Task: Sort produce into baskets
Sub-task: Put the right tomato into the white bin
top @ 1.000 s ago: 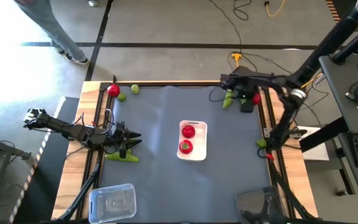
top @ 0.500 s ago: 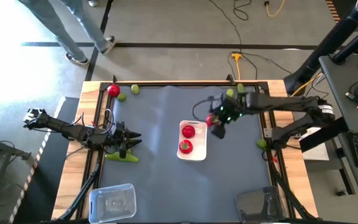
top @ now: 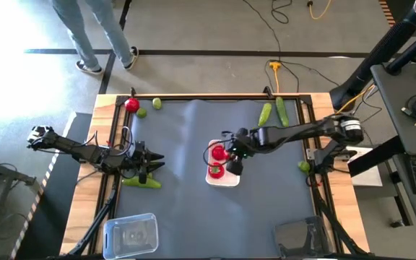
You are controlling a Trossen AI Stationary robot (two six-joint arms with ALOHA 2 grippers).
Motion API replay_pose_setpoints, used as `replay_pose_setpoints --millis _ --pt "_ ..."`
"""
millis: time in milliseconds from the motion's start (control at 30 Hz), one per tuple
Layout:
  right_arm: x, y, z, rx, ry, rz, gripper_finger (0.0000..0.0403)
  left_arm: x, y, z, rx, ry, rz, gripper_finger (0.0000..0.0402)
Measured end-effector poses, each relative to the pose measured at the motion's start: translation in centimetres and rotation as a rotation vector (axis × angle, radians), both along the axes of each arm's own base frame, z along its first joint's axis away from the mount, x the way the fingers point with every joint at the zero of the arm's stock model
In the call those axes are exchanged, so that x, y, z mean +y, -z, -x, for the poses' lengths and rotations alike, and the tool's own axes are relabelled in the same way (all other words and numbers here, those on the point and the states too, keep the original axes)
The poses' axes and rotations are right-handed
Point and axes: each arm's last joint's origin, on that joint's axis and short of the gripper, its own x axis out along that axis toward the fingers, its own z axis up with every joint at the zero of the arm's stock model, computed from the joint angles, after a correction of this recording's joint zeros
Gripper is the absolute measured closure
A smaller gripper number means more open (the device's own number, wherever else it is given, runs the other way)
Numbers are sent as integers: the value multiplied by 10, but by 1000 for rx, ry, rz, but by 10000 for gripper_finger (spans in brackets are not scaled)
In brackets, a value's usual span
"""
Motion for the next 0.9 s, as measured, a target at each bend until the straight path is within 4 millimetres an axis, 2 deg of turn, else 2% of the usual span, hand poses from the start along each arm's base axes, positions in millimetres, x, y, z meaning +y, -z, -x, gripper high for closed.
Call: replay_pose_setpoints --millis 100,267,433,633,900 --pt "0 13 -7 45 -29 13 106 0 0 0 1 0 0 240" --pt "-2 22 -18 75 -68 67 103 0 0 0 1 0 0 240" --pt "-5 34 -21 140 -47 163 73 0 0 0 1 0 0 240" --pt "-6 35 -20 150 -39 173 42 0 0 0 1 0 0 240" --pt "-6 21 -24 135 -20 171 40 0 0 0 1 0 0 240"
